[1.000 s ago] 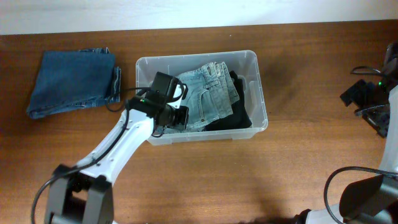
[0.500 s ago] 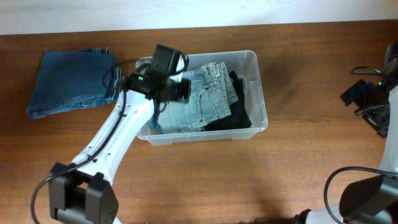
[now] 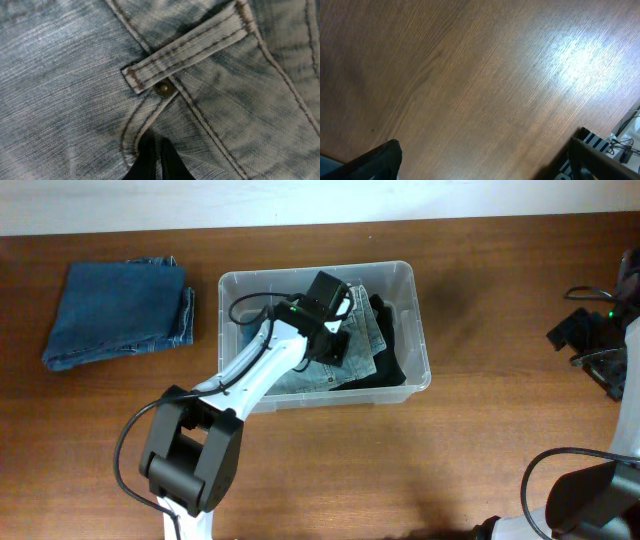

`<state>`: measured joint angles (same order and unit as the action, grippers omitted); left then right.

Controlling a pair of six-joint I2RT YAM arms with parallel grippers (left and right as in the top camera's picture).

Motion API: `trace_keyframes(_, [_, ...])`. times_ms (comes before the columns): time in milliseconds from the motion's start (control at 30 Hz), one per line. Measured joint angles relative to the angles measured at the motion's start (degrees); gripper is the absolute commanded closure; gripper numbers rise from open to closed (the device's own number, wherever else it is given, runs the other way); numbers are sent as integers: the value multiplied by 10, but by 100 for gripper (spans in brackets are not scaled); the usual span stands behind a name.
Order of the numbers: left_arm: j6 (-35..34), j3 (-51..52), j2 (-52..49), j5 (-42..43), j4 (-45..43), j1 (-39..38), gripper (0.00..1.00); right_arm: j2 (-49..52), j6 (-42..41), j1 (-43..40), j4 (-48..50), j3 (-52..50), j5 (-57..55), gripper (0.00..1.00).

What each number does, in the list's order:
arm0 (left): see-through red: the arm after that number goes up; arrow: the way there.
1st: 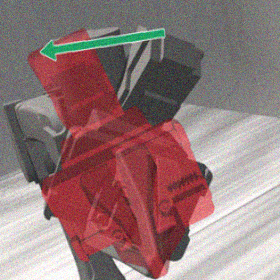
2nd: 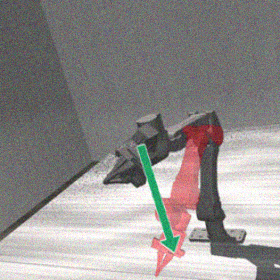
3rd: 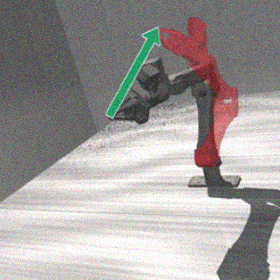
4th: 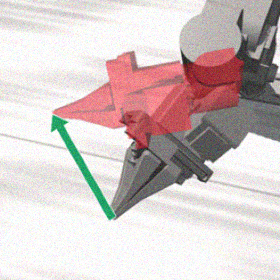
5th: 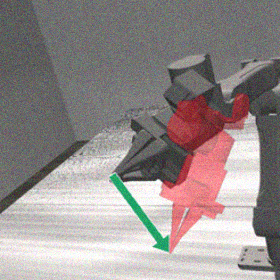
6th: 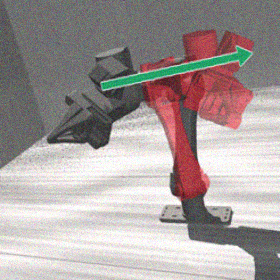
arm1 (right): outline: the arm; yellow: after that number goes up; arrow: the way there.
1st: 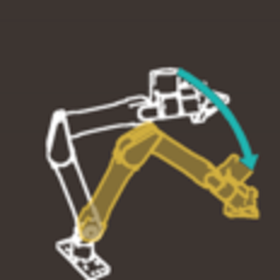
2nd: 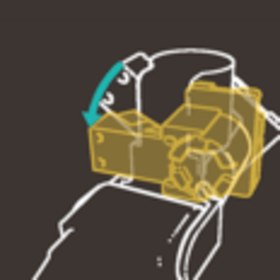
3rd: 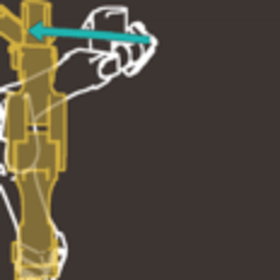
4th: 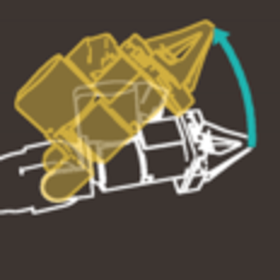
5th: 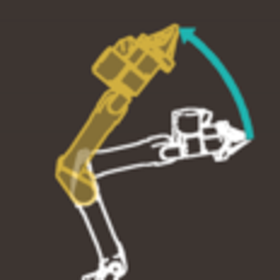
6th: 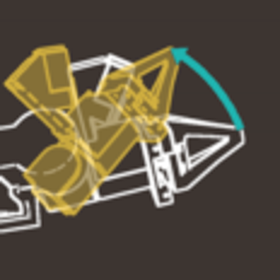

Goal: Pack container
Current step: 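Press the light-grey jeans down into the bin with the left gripper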

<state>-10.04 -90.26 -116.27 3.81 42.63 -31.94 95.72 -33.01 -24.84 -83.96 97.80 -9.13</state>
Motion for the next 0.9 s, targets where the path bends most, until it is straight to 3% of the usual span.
trace_keyframes(267, [0, -47, -14, -3, 18, -5, 93, 0, 0, 0, 0, 0, 0, 2])
trace_keyframes(500, [1, -150, -14, -39, -2, -10, 93, 0, 0, 0, 0, 0, 0, 2])
trace_keyframes(900, [2, -151, -30, -86, -5, -10, 93, 0, 0, 0, 0, 0, 0, 1])
